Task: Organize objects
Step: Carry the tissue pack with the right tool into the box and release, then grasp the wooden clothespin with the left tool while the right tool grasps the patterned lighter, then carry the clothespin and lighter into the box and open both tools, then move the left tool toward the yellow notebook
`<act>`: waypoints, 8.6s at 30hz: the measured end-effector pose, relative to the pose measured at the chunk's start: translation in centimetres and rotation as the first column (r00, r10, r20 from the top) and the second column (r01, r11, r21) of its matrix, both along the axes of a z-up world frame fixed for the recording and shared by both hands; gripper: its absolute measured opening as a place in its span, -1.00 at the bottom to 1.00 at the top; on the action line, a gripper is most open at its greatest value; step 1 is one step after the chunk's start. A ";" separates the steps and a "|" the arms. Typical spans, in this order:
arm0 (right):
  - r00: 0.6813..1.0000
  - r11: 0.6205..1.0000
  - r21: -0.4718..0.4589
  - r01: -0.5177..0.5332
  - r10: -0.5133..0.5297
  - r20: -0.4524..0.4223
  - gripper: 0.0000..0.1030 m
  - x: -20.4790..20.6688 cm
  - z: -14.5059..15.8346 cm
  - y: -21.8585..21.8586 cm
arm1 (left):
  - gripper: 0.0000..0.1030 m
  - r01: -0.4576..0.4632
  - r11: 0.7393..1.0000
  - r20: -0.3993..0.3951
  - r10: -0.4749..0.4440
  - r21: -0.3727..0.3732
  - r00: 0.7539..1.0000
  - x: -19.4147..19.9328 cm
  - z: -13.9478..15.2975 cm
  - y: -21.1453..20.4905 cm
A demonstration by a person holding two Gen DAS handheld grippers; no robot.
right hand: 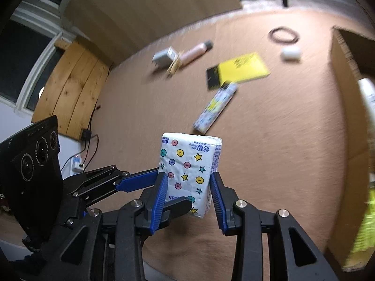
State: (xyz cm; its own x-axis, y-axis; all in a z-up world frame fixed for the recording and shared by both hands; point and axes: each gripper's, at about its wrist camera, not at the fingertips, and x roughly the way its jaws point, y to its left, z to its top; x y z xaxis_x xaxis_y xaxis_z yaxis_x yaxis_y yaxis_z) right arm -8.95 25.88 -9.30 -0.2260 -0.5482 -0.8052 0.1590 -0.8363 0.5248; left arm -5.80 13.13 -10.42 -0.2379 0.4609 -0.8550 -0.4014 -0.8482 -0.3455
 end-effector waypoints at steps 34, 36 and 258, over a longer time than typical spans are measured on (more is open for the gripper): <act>0.926 0.920 0.118 0.373 -0.361 -0.112 -0.33 2.9 4.2 19.0 | -0.11 0.347 0.937 -0.098 -0.343 0.032 0.934 -1.7 3.0 22.3; 0.926 0.919 0.130 0.371 -0.357 -0.121 -0.32 2.8 4.2 18.8 | -0.10 0.357 0.934 -0.080 -0.354 0.028 0.932 -1.8 2.8 22.2; 0.887 0.857 0.234 0.458 -0.424 -0.183 -0.12 5.9 3.4 15.6 | 0.31 0.246 0.948 0.005 -0.250 -0.202 0.968 -17.9 -5.2 6.7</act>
State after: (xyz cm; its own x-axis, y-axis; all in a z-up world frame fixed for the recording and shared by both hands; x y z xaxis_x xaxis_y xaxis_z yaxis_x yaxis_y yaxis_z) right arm -3.03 41.46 -5.92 -0.4981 -0.1392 -0.8559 -0.2122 -0.9375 0.2759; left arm -23.69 19.81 -15.65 -0.1559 0.3280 -0.9317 -0.6134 -0.7715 -0.1689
